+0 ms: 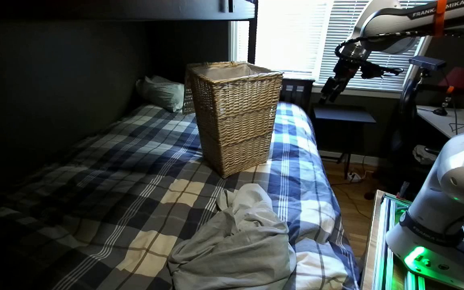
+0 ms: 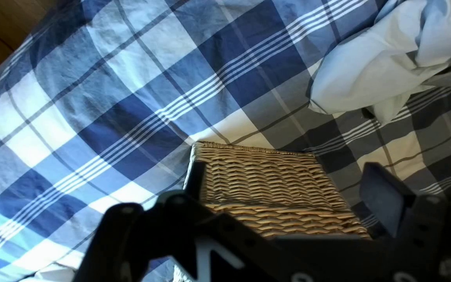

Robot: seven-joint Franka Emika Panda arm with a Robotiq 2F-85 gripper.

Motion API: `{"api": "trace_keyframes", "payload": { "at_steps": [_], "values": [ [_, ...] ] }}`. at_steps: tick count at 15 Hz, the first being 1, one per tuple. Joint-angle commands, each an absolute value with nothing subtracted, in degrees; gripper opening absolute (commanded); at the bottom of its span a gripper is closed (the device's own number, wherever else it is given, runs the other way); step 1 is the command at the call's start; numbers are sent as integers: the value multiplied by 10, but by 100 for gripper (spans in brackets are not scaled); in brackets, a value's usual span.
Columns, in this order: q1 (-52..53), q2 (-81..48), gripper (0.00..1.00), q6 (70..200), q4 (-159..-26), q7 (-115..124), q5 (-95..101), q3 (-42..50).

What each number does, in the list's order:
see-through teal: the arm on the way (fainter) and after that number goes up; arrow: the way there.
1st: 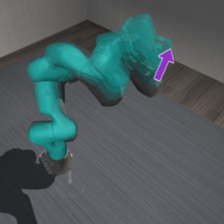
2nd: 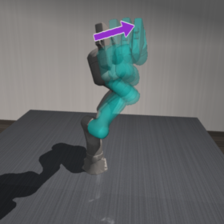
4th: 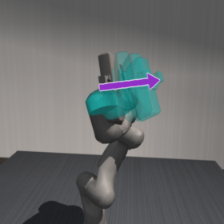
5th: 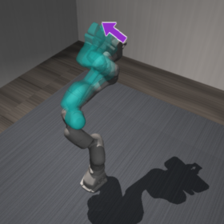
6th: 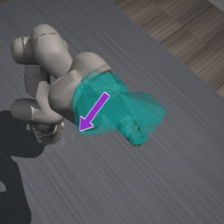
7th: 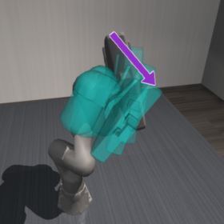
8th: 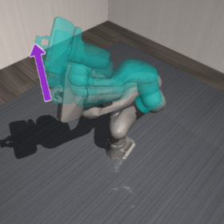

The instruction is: Put one grey cloth in the laundry basket

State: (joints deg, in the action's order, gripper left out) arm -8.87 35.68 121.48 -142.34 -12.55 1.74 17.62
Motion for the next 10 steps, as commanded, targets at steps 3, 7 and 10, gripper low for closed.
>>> {"api": "trace_keyframes", "payload": {
  "at_steps": [3,7,10],
  "values": [
    [-96,355,100,1213,-1422,-130,12,170],
    [-93,359,100,1210,-1427,-132,9,168],
    [-88,380,100,1204,-1468,-106,0,144]
  ]
}}
